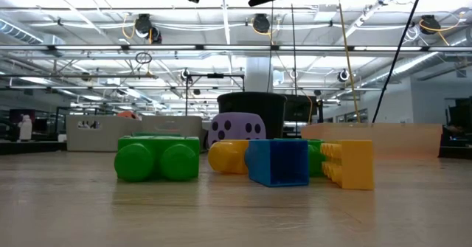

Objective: Pick & Place Toys
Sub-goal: Put the brown deck of cards into the orange bin

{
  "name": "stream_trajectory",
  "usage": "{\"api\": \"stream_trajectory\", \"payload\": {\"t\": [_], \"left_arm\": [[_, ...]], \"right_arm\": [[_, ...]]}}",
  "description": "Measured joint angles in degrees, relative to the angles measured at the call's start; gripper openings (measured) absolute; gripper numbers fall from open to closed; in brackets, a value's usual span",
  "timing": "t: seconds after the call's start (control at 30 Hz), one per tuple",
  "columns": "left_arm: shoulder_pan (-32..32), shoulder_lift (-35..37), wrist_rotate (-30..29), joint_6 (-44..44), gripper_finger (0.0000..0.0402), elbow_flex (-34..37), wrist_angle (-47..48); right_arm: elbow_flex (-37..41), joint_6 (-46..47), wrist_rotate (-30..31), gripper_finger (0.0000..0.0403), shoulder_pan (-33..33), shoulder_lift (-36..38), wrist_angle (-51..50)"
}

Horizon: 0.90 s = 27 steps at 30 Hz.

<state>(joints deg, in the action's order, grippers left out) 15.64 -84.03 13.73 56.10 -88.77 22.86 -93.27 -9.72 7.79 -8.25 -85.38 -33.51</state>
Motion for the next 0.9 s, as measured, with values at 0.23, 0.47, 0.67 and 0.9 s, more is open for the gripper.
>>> {"api": "stream_trajectory", "payload": {"t": [0.23,0.47,0.67,0.9], "left_arm": [[0.57,0.00,1.31,-0.04,0.0135,0.00,0.18],[0.58,0.00,1.32,0.65,0.0082,0.00,1.12],[0.48,0.04,2.89,-2.66,0.0084,0.00,1.66],[0.52,0.04,2.63,-3.26,0.0071,0.00,2.77]], "right_arm": [[0.02,-1.55,0.00,0.0282,0.00,0.00,0.09],[0.02,-2.62,0.71,0.0283,0.00,0.00,0.06],[0.02,-1.05,-0.52,0.0302,0.02,-0.02,0.29],[0.06,-5.29,1.56,0.0333,-0.01,0.77,0.35]]}}
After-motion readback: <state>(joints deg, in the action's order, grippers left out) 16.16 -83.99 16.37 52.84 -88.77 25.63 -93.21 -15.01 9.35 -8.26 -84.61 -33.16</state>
